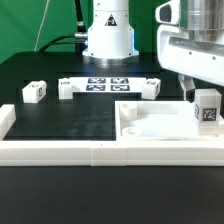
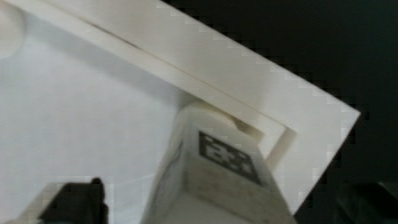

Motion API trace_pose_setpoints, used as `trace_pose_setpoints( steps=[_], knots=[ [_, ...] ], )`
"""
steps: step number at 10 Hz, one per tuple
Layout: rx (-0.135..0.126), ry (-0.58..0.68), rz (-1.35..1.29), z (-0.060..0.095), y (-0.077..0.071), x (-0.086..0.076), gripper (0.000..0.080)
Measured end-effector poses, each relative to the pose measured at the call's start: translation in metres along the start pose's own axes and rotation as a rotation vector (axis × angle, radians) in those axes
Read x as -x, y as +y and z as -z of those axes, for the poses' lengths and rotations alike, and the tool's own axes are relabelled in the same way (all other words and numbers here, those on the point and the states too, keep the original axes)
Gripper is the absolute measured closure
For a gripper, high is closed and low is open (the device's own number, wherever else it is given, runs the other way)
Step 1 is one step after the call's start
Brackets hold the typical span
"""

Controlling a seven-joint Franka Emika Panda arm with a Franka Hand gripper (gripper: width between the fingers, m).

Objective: Assemble one leg

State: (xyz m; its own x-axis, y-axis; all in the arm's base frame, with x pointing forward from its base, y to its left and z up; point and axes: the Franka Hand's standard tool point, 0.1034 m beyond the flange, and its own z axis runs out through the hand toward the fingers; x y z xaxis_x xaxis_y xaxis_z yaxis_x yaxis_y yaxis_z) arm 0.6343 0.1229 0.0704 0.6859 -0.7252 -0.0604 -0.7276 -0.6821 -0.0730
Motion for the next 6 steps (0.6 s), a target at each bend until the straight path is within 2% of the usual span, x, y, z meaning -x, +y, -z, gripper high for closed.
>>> trace_pose_setpoints(
  steps=[2, 6],
  knots=[
    [-0.002, 0.001, 0.174, 0.0019, -0.0020, -0.0007, 0.0151],
    [0.012, 0.011, 0.608, 0.0024, -0.0015, -0.0023, 0.0151]
  ],
)
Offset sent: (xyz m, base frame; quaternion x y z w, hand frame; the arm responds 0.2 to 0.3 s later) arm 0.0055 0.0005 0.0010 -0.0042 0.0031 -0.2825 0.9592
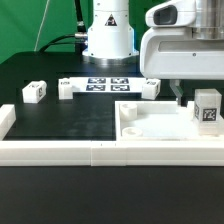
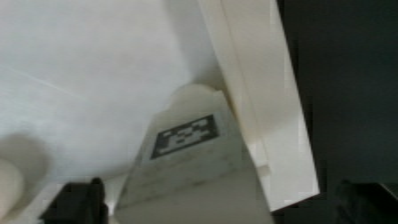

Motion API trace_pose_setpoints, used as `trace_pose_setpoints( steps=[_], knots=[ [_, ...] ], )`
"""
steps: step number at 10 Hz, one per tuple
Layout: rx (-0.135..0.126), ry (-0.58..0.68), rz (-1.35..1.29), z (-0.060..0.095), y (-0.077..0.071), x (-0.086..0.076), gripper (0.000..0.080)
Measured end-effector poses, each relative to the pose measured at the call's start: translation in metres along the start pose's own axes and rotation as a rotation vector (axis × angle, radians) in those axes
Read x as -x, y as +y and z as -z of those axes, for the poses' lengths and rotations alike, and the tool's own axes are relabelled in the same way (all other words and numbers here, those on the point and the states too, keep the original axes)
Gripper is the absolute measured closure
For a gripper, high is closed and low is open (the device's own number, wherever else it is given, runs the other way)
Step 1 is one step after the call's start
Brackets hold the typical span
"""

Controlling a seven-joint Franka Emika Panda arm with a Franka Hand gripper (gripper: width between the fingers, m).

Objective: Assemble one leg

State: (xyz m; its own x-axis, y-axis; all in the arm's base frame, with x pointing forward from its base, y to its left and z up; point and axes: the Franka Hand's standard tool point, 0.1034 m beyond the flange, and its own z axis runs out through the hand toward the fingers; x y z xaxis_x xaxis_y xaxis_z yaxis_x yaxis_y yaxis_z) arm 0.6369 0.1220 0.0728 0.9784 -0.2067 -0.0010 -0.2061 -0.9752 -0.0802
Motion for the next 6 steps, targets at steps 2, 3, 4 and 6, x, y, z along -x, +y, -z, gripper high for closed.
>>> trace_pose_setpoints(
  steps=[2, 3, 4, 6],
  knots=[
    [0.002, 0.017, 0.176, -0.0006, 0.0030, -0.0026, 0.0151],
    [0.002, 0.016, 0.171, -0.0007, 0.0029, -0.0024, 0.0151],
    [0.002, 0.016, 0.170, -0.0007, 0.0031, -0.0025, 0.0280],
    [0.002, 0.017, 0.170, -0.0006, 0.0032, -0.0025, 0.0509]
  ],
)
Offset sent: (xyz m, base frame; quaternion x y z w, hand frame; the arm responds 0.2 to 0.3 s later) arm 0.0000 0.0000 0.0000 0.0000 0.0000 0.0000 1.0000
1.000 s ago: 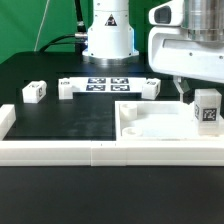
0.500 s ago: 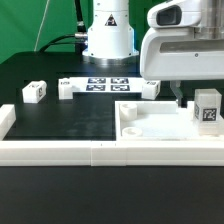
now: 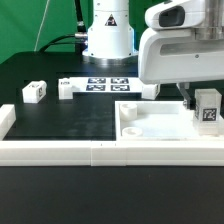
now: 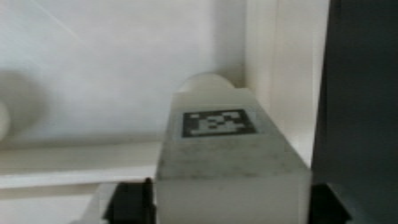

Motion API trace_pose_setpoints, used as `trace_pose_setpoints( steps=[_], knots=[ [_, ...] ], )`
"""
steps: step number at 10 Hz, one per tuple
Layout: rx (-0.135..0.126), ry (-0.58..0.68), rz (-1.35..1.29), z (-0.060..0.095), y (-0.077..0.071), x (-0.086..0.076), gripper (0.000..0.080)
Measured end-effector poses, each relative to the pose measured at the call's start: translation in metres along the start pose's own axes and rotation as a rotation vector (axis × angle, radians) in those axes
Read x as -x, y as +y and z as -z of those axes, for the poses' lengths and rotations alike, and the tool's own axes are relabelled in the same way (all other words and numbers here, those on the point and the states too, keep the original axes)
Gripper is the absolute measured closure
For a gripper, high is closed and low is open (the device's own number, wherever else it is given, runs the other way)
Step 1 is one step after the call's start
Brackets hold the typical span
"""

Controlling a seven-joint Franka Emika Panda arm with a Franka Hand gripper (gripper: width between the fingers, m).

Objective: Assemble one leg

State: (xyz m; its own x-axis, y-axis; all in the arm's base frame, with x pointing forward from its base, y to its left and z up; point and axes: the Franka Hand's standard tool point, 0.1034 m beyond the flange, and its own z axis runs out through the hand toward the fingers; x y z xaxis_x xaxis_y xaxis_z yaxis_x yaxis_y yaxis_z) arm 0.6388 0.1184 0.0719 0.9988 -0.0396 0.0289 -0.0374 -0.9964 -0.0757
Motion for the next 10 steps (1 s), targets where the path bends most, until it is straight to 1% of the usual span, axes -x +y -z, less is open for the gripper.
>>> trace_pose_setpoints(
  steps=[3, 4, 5, 6, 10],
  knots=[
    [0.000, 0.000, -0.047, 0.0000, 0.0005, -0.0001, 0.0509],
    [-0.004, -0.001, -0.107, -0.0002, 0.0010, -0.0001, 0.0509],
    [-0.010, 0.000, -0.307, -0.0005, 0.0029, -0.0001, 0.0509],
    [-0.009, 0.001, -0.464, -0.0008, 0.0040, 0.0003, 0.0509],
    [-0.004, 0.002, -0.884, -0.0011, 0.0063, 0.0006, 0.0508]
  ],
)
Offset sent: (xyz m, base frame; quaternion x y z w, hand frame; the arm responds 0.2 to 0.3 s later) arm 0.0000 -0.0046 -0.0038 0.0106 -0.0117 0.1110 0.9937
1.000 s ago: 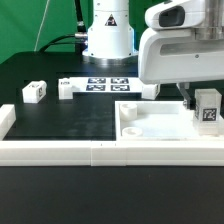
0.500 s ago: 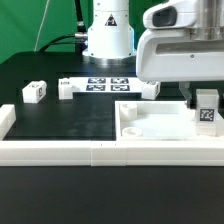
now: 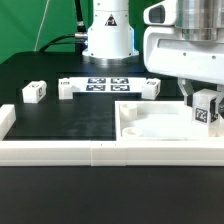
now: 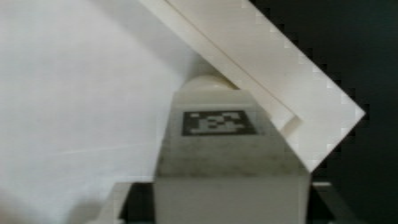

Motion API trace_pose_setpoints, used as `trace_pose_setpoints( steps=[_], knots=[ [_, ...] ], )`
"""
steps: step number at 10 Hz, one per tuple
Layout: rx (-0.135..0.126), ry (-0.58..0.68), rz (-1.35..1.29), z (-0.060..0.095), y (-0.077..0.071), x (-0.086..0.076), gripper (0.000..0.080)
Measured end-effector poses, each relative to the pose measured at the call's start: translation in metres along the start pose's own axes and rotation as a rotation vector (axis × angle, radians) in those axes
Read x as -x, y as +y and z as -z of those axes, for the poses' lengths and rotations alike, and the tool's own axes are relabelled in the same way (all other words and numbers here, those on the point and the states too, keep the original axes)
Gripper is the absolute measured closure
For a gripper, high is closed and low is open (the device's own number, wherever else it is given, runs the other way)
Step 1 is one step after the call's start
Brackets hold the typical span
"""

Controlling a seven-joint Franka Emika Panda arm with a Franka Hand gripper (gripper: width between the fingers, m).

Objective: Assemble one leg

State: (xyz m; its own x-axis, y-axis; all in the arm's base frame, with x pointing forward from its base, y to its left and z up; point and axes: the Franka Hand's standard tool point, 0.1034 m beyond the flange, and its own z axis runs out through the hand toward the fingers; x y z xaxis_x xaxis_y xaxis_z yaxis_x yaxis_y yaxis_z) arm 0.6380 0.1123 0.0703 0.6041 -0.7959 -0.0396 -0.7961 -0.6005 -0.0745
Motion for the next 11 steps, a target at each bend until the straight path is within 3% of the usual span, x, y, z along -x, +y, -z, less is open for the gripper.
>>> trace_pose_setpoints(
  steps=[4, 9, 11],
  knots=[
    [-0.008, 0.006, -0.503, 0.0000, 0.0016, -0.0003, 0.0508],
    [-0.006, -0.013, -0.857, 0.0000, 0.0017, 0.0017, 0.0508],
    [-0.005, -0.015, -0.839, -0.0010, 0.0018, 0.0024, 0.0506]
  ],
)
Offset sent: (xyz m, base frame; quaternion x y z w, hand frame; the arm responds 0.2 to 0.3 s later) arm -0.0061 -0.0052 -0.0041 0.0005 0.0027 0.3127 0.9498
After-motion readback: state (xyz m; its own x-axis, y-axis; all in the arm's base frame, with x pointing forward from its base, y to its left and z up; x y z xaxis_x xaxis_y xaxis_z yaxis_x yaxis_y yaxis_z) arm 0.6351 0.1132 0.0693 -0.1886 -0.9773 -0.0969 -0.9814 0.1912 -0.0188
